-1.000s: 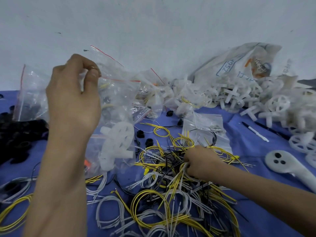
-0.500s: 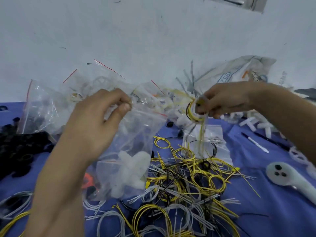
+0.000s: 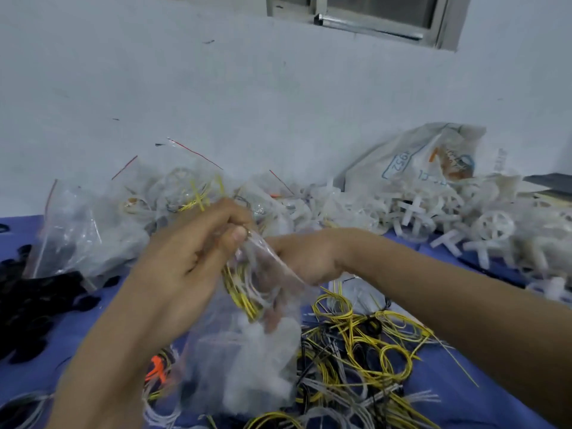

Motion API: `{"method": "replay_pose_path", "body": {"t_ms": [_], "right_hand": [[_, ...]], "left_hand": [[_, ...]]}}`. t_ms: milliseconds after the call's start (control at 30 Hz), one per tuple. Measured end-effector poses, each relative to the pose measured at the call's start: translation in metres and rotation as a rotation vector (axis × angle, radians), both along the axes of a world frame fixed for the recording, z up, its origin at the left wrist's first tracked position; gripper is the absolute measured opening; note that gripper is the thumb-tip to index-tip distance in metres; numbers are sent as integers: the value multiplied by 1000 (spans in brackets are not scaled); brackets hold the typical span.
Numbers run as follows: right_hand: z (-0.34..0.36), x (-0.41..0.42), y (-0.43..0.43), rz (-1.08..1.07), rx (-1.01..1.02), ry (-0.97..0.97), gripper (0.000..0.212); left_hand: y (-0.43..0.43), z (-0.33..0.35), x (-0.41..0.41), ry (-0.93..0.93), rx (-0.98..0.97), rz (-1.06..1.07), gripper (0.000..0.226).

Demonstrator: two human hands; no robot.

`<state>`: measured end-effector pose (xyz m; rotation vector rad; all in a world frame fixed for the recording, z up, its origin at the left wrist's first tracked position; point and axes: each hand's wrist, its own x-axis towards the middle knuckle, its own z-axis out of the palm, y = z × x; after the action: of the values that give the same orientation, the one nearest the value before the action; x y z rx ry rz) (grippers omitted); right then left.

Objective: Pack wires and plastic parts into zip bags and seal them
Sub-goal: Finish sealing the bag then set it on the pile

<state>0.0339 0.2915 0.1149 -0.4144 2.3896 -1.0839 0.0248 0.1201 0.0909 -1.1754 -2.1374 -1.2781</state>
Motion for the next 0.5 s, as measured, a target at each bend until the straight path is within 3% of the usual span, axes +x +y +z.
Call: {"method": "replay_pose_path", "body": {"t_ms": [100,200,300,367,433,500], "right_hand": [[10,1,-18,110,610,114,34],[15,5,-19,93,985,448,15],[12,7,-16,-3,1127,574,24],[11,8,-9,-14,1256,518,29],[22,6,0,46,1178,458,20],[31,2,9,69,1086,206,24]], "left_hand": [[7,2,6,58,-34,-26,20],[9,8,13,163,-44,-62,19],[10,12,19,203,-50,-70,18],[14,11,22,196,-87,-76,17],[17,9,23,154,-80,-103,17],[17,9,23,120,-60,-114,18]]}}
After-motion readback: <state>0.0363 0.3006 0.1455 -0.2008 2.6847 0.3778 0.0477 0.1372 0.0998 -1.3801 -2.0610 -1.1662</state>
